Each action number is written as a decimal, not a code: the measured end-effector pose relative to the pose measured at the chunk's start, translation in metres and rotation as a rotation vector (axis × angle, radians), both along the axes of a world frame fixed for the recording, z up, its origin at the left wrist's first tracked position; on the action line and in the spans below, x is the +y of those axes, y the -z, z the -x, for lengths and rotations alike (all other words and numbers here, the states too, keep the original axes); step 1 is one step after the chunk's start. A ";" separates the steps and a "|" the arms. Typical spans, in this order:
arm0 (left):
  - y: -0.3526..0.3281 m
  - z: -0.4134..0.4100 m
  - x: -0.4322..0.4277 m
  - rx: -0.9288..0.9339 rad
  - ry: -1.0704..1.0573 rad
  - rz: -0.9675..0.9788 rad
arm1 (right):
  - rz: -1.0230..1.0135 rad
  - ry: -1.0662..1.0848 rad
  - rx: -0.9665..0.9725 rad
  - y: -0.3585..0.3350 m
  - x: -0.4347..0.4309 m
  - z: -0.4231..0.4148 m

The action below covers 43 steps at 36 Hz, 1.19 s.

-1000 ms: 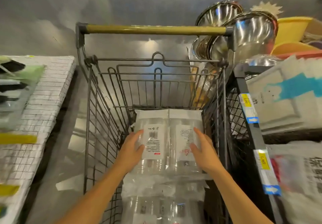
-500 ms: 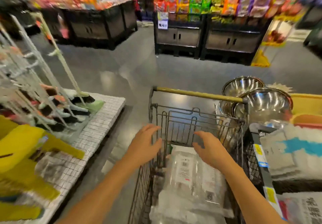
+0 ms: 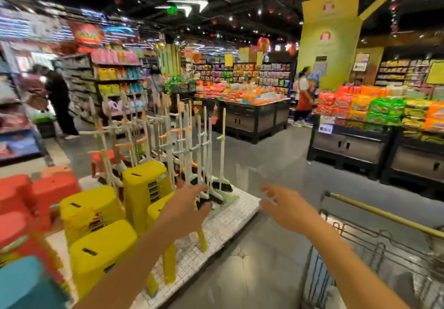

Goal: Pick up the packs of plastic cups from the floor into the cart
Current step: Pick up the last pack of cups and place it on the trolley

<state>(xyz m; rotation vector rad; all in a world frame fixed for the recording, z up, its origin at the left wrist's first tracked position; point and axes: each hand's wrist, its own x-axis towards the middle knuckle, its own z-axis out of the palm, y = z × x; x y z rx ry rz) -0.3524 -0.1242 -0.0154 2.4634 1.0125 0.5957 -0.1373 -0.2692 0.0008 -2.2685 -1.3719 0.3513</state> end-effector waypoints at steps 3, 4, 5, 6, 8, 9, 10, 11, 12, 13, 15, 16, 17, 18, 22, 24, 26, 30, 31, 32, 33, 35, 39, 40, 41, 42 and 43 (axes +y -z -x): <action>0.000 0.078 0.003 0.007 -0.086 -0.018 | -0.028 -0.105 -0.031 -0.004 0.021 0.065; 0.000 0.104 0.002 0.008 -0.116 -0.016 | -0.038 -0.142 -0.036 -0.004 0.029 0.086; -0.001 0.130 -0.001 0.017 -0.153 -0.015 | -0.037 -0.182 -0.039 -0.005 0.037 0.107; -0.003 0.156 -0.005 0.033 -0.197 -0.011 | -0.034 -0.225 -0.045 -0.005 0.045 0.129; -0.004 0.209 -0.011 0.034 -0.277 -0.004 | -0.037 -0.319 -0.069 -0.005 0.065 0.171; -0.004 0.234 -0.015 0.032 -0.321 0.001 | -0.041 -0.371 -0.079 -0.006 0.073 0.192; -0.001 0.261 -0.017 0.040 -0.372 0.015 | -0.041 -0.426 -0.082 -0.006 0.083 0.215; 0.000 0.287 -0.020 0.036 -0.425 0.018 | -0.038 -0.483 -0.083 -0.007 0.091 0.238; 0.001 0.312 -0.024 0.024 -0.474 0.015 | -0.030 -0.539 -0.081 -0.008 0.099 0.260; 0.003 0.336 -0.027 0.009 -0.517 0.004 | -0.022 -0.597 -0.079 -0.009 0.107 0.283; 0.003 0.380 -0.040 0.007 -0.617 0.002 | -0.007 -0.704 -0.071 -0.008 0.123 0.330; 0.005 0.402 -0.046 0.009 -0.679 0.005 | -0.004 -0.751 -0.068 -0.007 0.130 0.354; 0.007 0.423 -0.053 -0.010 -0.734 0.001 | -0.008 -0.801 -0.070 -0.006 0.137 0.378; 0.009 0.445 -0.061 -0.026 -0.799 0.019 | -0.015 -0.850 -0.069 -0.004 0.145 0.404; 0.024 0.529 -0.106 -0.060 -1.032 0.079 | -0.028 -1.081 -0.107 0.009 0.166 0.512; 0.029 0.568 -0.131 -0.038 -1.132 0.104 | -0.031 -1.198 -0.107 0.015 0.171 0.565; 0.032 0.603 -0.155 -0.024 -1.237 0.137 | -0.031 -1.316 -0.091 0.022 0.174 0.614; 0.032 0.656 -0.190 0.009 -1.481 0.174 | -0.003 -1.532 -0.113 0.030 0.180 0.701; 0.032 0.668 -0.197 0.007 -1.541 0.174 | -0.004 -1.577 -0.110 0.030 0.180 0.721; 0.031 0.677 -0.204 -0.001 -1.599 0.179 | -0.011 -1.619 -0.099 0.032 0.180 0.740; 0.031 0.687 -0.208 -0.003 -1.653 0.181 | -0.024 -1.662 -0.099 0.033 0.180 0.759; 0.032 0.703 -0.216 -0.009 -1.740 0.186 | -0.034 -1.750 -0.107 0.034 0.178 0.793; 0.037 0.727 -0.235 -0.021 -1.897 0.199 | -0.006 -1.898 -0.130 0.047 0.174 0.856; 0.039 0.732 -0.240 -0.030 -1.928 0.212 | 0.012 -1.923 -0.136 0.051 0.172 0.870; 0.039 0.736 -0.244 -0.029 -1.954 0.216 | 0.027 -1.946 -0.142 0.054 0.169 0.882; 0.041 0.741 -0.249 -0.032 -1.979 0.222 | 0.032 -1.970 -0.148 0.056 0.166 0.895; 0.043 0.748 -0.254 -0.028 -2.001 0.217 | 0.035 -1.994 -0.153 0.059 0.163 0.908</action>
